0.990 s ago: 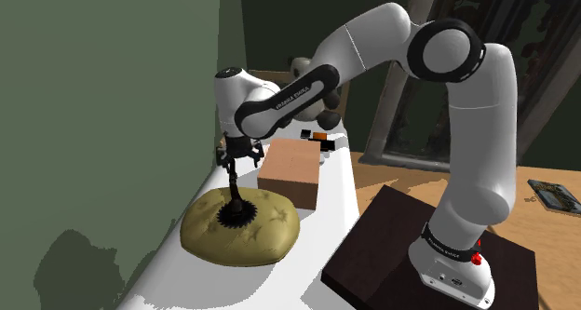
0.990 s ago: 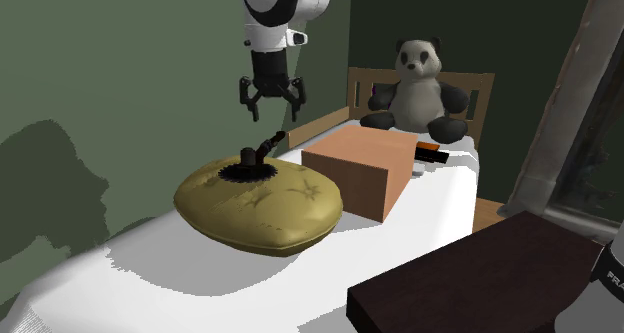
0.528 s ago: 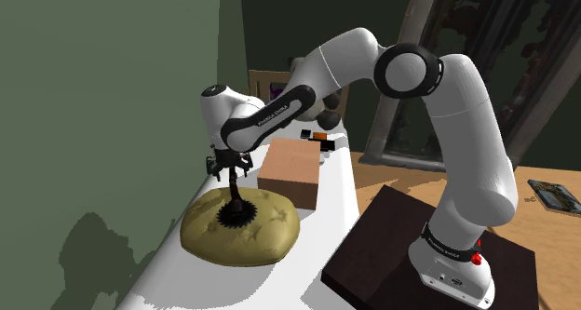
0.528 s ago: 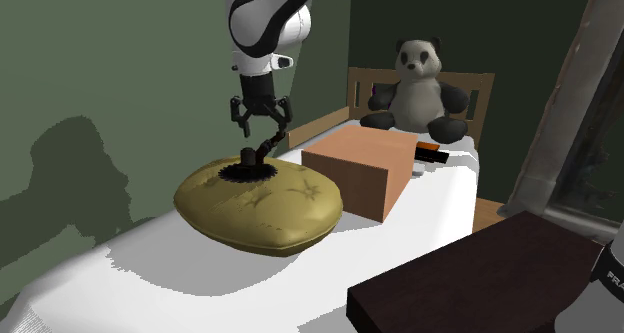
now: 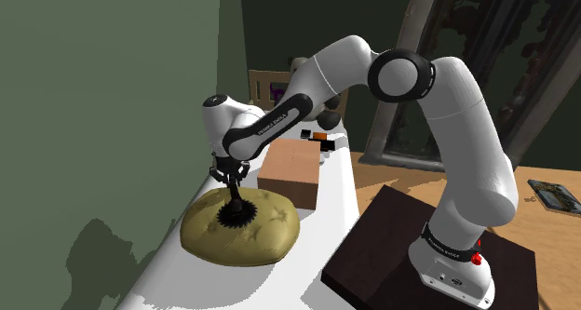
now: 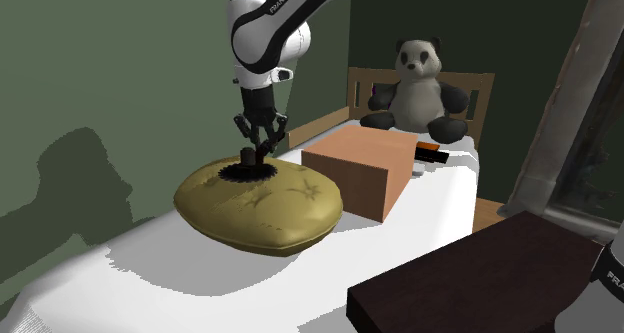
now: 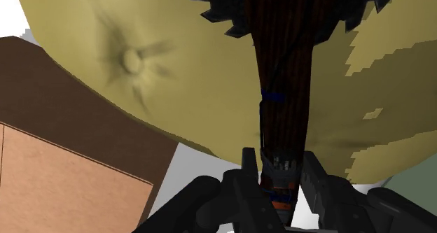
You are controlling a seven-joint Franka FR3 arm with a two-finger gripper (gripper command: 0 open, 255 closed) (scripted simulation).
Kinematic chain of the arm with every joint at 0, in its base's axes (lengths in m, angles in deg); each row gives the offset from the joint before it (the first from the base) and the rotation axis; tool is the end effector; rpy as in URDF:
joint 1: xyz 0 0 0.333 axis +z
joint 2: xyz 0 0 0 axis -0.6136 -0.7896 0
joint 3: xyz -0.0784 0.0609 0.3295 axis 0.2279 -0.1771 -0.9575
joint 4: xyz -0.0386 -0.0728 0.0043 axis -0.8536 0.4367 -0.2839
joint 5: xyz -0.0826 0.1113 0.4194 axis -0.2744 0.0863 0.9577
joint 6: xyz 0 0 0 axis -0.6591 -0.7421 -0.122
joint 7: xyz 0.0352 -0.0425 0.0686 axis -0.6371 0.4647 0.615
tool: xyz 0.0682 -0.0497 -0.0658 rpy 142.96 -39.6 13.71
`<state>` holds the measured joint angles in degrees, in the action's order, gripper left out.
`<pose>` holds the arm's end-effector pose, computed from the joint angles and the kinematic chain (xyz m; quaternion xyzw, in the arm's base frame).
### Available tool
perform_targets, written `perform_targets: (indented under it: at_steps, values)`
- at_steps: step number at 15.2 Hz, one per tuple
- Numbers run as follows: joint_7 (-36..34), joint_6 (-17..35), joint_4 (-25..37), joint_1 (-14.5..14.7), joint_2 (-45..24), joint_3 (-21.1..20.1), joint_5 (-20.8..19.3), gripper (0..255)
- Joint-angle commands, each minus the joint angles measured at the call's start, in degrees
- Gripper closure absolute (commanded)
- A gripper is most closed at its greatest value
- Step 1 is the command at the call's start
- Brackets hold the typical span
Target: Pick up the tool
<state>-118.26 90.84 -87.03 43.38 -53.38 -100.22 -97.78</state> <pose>0.6905 0.2851 0.2617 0.9474 -0.3145 0.0501 0.0320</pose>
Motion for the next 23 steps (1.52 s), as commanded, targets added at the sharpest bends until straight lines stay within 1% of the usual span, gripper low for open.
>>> perform_targets:
  at_steps: [1, 8, 23]
  values:
    - [-0.1, 0.1, 0.0, 0.0, 0.0, 0.0, 0.0, 255]
    - [0.0, 0.2, -0.2, -0.1, 0.0, 0.0, 0.0, 255]
    - [2.6, -7.9, 2.6, -1.0, 5.7, -1.9, 3.0, 255]
